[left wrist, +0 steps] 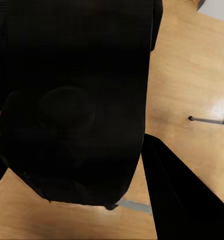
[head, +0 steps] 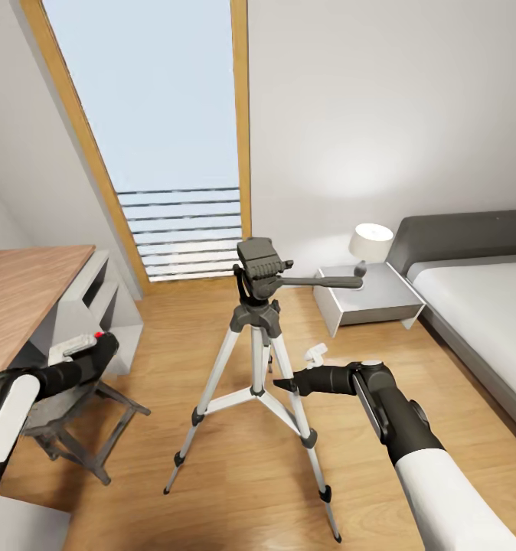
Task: Attach the digital camera to the camera tripod in the bedroom.
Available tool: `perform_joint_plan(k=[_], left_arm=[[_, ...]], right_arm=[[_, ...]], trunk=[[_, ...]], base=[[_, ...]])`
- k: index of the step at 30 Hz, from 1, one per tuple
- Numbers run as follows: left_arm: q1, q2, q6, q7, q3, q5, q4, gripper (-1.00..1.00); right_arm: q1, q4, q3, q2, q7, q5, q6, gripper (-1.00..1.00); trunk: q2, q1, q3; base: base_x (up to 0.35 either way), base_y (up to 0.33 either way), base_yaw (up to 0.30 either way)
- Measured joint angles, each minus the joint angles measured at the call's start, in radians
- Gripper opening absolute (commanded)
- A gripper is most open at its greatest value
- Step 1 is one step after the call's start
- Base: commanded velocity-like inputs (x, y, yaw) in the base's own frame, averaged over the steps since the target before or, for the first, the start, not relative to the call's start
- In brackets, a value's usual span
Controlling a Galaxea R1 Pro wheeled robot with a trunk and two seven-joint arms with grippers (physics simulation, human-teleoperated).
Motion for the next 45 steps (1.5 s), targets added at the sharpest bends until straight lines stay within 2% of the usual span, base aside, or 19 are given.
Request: perform_joint_plan(k=[1,4,5,6,11,15,17,18,20,23,24,25,26,28,31,32,35,39,45], left_arm=[[-0.070,-0.003,0.038,0.019,0.001,-0.003,0.019,-1.00],[-0.197,-0.011,0.073,0.047,0.000,0.010,0.056,-1.00],[-0.270,-0.018,0.087,0.062,0.000,0.005,0.094,-1.00],[-0.315,-0.023,0.090,0.067,0.000,0.021,0.108,-1.00],[-0.503,-0.063,0.106,0.083,-0.001,0.018,0.215,-1.00],[-0.604,-0.116,0.109,0.086,-0.002,0.033,0.268,-1.00],[-0.658,-0.161,0.107,0.087,-0.003,0.049,0.287,-1.00],[-0.676,-0.175,0.110,0.087,-0.003,0.034,0.294,-1.00],[-0.742,-0.235,0.108,0.087,-0.004,0.051,0.323,-1.00],[-0.788,-0.288,0.111,0.088,-0.006,0.039,0.344,-1.00],[-0.811,-0.325,0.113,0.089,-0.008,0.028,0.354,-1.00],[-0.822,-0.347,0.109,0.090,-0.008,0.049,0.357,-1.00],[-0.830,-0.365,0.113,0.090,-0.009,0.025,0.359,-1.00],[-0.845,-0.413,0.113,0.090,-0.016,0.026,0.356,-1.00],[-0.853,-0.449,0.115,0.091,-0.039,0.023,0.342,-1.00],[-0.856,-0.462,0.115,0.091,-0.068,0.023,0.325,-1.00],[-0.860,-0.477,0.115,0.091,-0.136,0.022,0.284,-1.00],[-0.862,-0.485,0.114,0.092,-0.189,0.016,0.239,-1.00],[-0.863,-0.486,0.112,0.092,-0.216,0.008,0.213,-1.00]], right_arm=[[0.000,-0.001,0.000,0.000,0.001,0.001,0.000,-1.00],[0.000,0.000,0.000,0.000,-0.001,-0.001,0.000,-1.00],[0.000,-0.002,0.000,0.000,0.000,0.001,0.000,-1.00],[0.000,0.002,0.001,0.000,-0.005,-0.006,0.001,-1.00],[0.000,0.001,0.000,0.000,-0.005,-0.006,0.001,-1.00],[0.000,0.001,0.001,0.000,-0.006,-0.007,0.003,-1.00],[0.000,0.001,0.001,0.000,-0.008,-0.009,0.003,-1.00],[0.000,0.000,0.001,0.000,-0.007,-0.008,0.003,-1.00],[0.000,0.000,0.001,0.000,-0.009,-0.010,0.003,-1.00],[0.000,0.000,0.000,-0.001,-0.009,-0.011,0.004,-1.00],[0.000,0.000,0.000,-0.001,-0.008,-0.011,0.005,-1.00],[0.000,0.000,0.000,-0.001,-0.010,-0.013,0.004,-1.00],[0.000,0.000,0.000,-0.001,-0.008,-0.011,0.005,-1.00],[0.000,0.000,0.000,-0.001,-0.007,-0.011,0.004,-1.00],[0.000,0.000,0.000,-0.001,-0.007,-0.010,0.004,-1.00],[0.000,0.001,0.000,-0.001,-0.006,-0.009,0.004,-1.00],[0.000,0.001,0.000,-0.001,-0.005,-0.007,0.003,-1.00],[0.000,0.000,0.000,0.000,-0.005,-0.005,0.003,-1.00],[0.000,0.000,0.000,0.000,-0.004,-0.005,0.002,-1.00]], trunk=[[0.000,0.000,0.000],[0.000,0.000,0.000],[0.000,0.000,0.000],[0.000,0.000,0.000],[0.000,0.000,0.000],[0.000,0.000,0.000],[0.000,0.000,0.000],[0.000,0.000,0.000],[0.000,0.000,0.000],[0.000,0.000,0.000],[0.000,0.000,0.000],[0.000,0.000,0.000],[0.000,0.000,0.000],[0.000,0.000,0.000],[0.000,0.000,0.000],[0.000,0.000,0.000],[0.000,0.000,0.000],[0.000,0.000,0.000],[0.000,0.000,0.000]], base=[[0.000,0.000,0.000],[0.000,0.000,0.000],[0.000,0.000,0.000],[0.000,0.000,0.000],[0.000,0.000,0.000],[0.000,0.000,0.000],[0.000,0.000,0.000],[0.000,0.000,0.000],[0.000,0.000,0.000],[0.000,0.000,0.000],[0.000,0.000,0.000],[0.000,0.000,0.000],[0.000,0.000,0.000],[0.000,0.000,0.000],[0.000,0.000,0.000],[0.000,0.000,0.000],[0.000,0.000,0.000],[0.000,0.000,0.000],[0.000,0.000,0.000]])
